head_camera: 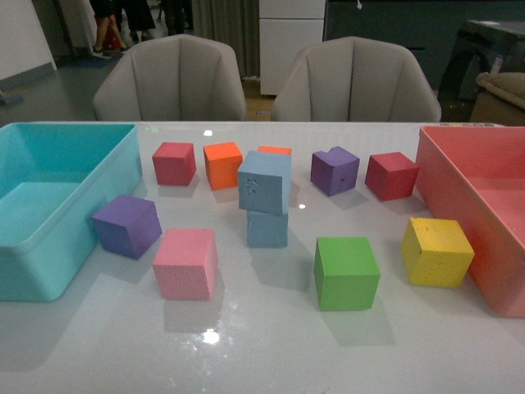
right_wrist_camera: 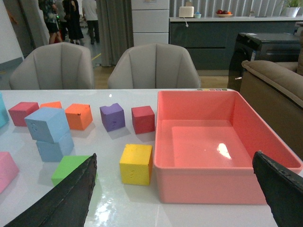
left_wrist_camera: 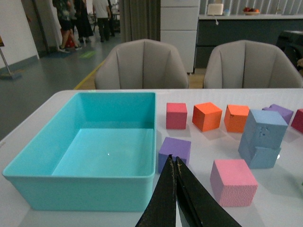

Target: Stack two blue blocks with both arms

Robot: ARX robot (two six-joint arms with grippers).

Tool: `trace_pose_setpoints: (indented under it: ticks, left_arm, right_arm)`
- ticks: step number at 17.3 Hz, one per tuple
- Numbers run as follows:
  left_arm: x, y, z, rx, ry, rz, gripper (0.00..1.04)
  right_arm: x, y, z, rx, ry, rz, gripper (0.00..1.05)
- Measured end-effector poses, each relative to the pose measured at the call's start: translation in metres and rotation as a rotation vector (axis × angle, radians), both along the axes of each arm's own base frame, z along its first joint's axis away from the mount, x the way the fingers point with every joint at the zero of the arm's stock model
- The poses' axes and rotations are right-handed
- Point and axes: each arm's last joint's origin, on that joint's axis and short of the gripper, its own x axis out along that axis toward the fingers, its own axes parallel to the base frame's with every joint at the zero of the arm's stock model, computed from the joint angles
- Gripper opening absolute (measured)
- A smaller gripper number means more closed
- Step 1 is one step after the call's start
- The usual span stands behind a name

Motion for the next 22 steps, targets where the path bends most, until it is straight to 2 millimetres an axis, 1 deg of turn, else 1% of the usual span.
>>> trace_pose_setpoints:
  ticks: [3, 9, 11, 12, 13, 14, 21, 22]
  left_arm:
    - [-0.005, 0.000, 0.001, 0.000, -0.004, 0.000, 0.02]
    - [-0.023, 0.000, 0.002, 0.000, -0.010, 0.000, 0.02]
    - [-0.031, 0.000, -0.005, 0.000, 0.047, -0.001, 0.02]
    - [-0.033, 0.000, -0.002, 0.000, 0.003, 0.000, 0.02]
    - [-0.034, 0.000, 0.002, 0.000, -0.012, 0.001, 0.02]
    - [-0.033, 0.000, -0.002, 0.000, 0.011, 0.001, 0.02]
    - [-0.033, 0.000, -0.002, 0.002, 0.004, 0.002, 0.02]
    - [-0.033, 0.000, -0.002, 0.001, 0.005, 0.002, 0.03]
  right_arm:
    - [0.000, 0.000, 0.000, 0.000, 0.000, 0.000, 0.98]
    - [0.000, 0.000, 0.000, 0.000, 0.000, 0.000, 0.98]
    - [0.000, 0.000, 0.000, 0.000, 0.000, 0.000, 0.98]
    - [0.000, 0.000, 0.000, 0.000, 0.000, 0.000, 0.98]
    - [0.000, 0.000, 0.000, 0.000, -0.001, 0.001, 0.98]
    - [0.000, 0.000, 0.000, 0.000, -0.001, 0.000, 0.98]
    - [0.000, 0.000, 0.000, 0.000, 0.000, 0.000, 0.98]
    - [0.000, 0.000, 0.000, 0.000, 0.000, 0.000, 0.98]
